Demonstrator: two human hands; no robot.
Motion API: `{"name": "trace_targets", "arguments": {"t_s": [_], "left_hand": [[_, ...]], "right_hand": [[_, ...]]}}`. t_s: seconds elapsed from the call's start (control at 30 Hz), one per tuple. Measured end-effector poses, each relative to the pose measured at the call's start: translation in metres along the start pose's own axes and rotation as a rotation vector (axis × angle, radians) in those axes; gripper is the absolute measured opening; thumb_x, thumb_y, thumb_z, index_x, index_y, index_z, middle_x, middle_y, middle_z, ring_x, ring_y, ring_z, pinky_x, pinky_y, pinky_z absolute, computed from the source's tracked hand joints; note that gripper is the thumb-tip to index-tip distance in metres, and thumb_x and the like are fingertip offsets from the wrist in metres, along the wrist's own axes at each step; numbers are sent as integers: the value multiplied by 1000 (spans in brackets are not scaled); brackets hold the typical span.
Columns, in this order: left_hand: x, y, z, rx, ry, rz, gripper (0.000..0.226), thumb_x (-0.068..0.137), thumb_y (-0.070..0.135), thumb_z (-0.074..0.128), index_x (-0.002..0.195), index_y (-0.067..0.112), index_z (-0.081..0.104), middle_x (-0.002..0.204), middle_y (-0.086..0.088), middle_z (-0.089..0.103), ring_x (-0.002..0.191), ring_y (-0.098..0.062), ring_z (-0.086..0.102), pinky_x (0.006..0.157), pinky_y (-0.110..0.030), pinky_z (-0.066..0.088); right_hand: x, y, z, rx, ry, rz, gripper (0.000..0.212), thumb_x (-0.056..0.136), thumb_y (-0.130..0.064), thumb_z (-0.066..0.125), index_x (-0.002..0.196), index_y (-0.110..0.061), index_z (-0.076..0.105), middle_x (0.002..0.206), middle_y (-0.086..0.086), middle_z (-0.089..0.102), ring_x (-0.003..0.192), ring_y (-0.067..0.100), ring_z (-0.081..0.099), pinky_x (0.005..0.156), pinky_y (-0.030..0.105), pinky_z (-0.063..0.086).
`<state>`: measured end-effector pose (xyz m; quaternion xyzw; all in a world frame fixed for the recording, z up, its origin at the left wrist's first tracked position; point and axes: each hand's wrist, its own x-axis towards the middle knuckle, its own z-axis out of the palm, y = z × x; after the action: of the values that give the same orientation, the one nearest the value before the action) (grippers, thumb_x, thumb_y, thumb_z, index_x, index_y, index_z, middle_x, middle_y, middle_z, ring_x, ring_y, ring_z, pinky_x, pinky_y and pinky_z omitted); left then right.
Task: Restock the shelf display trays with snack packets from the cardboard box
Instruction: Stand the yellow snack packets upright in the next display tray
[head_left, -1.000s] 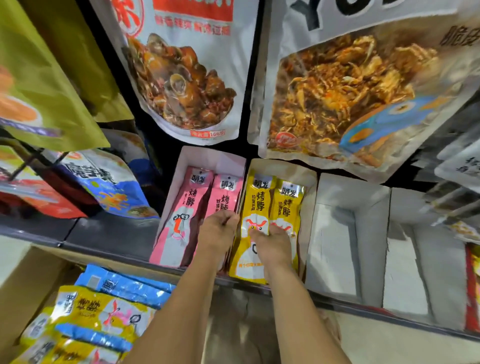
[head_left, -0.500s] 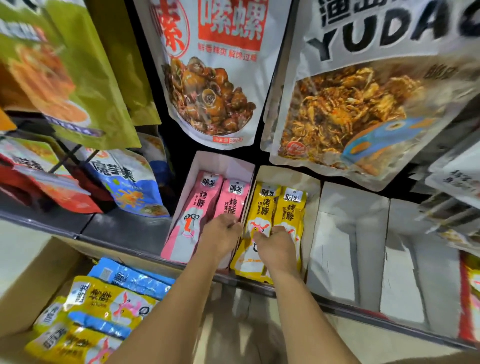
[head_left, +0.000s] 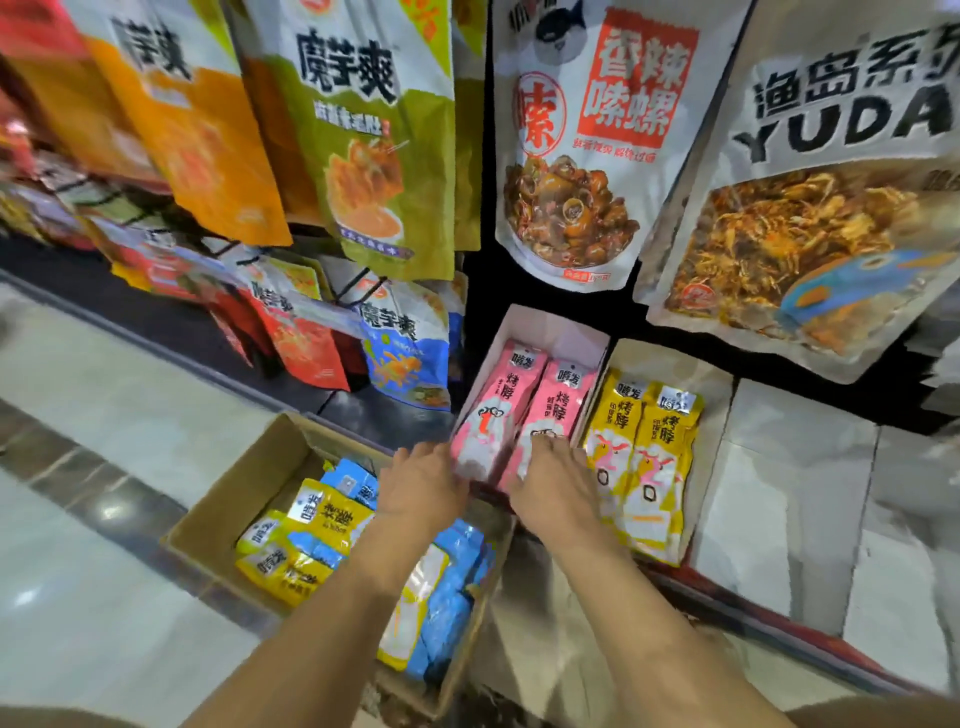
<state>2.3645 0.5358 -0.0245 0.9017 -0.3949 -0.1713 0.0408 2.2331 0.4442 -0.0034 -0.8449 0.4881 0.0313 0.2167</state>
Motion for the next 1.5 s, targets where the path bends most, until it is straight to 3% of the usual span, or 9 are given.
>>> {"name": "trace_targets", "arguments": {"t_s": [0.27, 0.43, 0.57, 0.8, 0.97, 1.07, 1.23, 1.37, 1.5], "left_hand": [[-38, -102, 6, 35, -67, -261, 54, 93, 48, 48, 137, 17, 49, 137, -9, 53, 127, -34, 47, 100, -43, 43], [-56, -143, 8, -31, -107, -376, 45, 92, 44, 49, 127, 16, 54, 132, -9, 56, 126, -34, 48, 100, -43, 43], [-63, -163, 23, -17, -133, -419, 44, 95, 41, 45, 130, 15, 52, 136, -10, 53, 125, -32, 44, 99, -37, 40], [-59, -172, 48, 243, -251, -502, 70, 91, 65, 43, 144, 19, 40, 147, -5, 44, 132, -29, 32, 102, -41, 28], [-54, -184, 61, 286, -325, -538, 103, 84, 79, 41, 156, 10, 15, 162, -20, 18, 148, -46, 7, 117, -55, 9], [-51, -194, 65, 299, -300, -564, 119, 75, 88, 39, 157, 8, 8, 162, -26, 10, 148, -50, -2, 117, -62, 1], [-43, -207, 61, 297, -308, -564, 136, 59, 97, 44, 153, 5, 10, 158, -27, 19, 147, -51, 1, 116, -66, -1], [-37, -210, 63, 245, -241, -534, 138, 49, 94, 59, 151, 12, 16, 141, -15, 35, 134, -39, 30, 117, -66, 4], [-34, -207, 62, 156, -192, -541, 136, 55, 80, 73, 154, 15, 7, 136, -13, 33, 127, -32, 40, 116, -67, -1]], "right_hand": [[-20, -71, 45, -55, -146, -189, 50, 95, -38, 55, 137, -13, 46, 138, 12, 50, 131, 34, 43, 106, 43, 40], [-24, -103, 81, -158, -215, -297, 50, 92, -41, 58, 134, -15, 48, 137, 10, 52, 130, 32, 45, 106, 42, 39], [-20, -119, 109, -215, -298, -331, 57, 97, -41, 54, 145, -15, 40, 143, 9, 48, 135, 32, 40, 110, 45, 37], [-9, -130, 146, -227, -379, -330, 57, 100, -41, 53, 148, -15, 36, 149, 9, 42, 140, 30, 35, 110, 45, 38], [-2, -130, 165, -237, -386, -342, 64, 99, -46, 54, 149, -12, 33, 145, 11, 43, 137, 30, 36, 109, 40, 37], [1, -128, 176, -249, -365, -353, 64, 97, -48, 57, 146, -13, 34, 142, 11, 42, 134, 30, 36, 109, 38, 37], [6, -129, 187, -292, -341, -355, 65, 95, -49, 60, 145, -15, 37, 141, 10, 43, 132, 30, 37, 108, 39, 37], [7, -127, 194, -277, -335, -356, 54, 94, -42, 62, 137, -15, 43, 135, 10, 48, 127, 29, 42, 106, 39, 39], [8, -126, 196, -155, -429, -258, 46, 94, -28, 63, 134, -16, 46, 134, 11, 49, 128, 30, 45, 105, 38, 40]]}}
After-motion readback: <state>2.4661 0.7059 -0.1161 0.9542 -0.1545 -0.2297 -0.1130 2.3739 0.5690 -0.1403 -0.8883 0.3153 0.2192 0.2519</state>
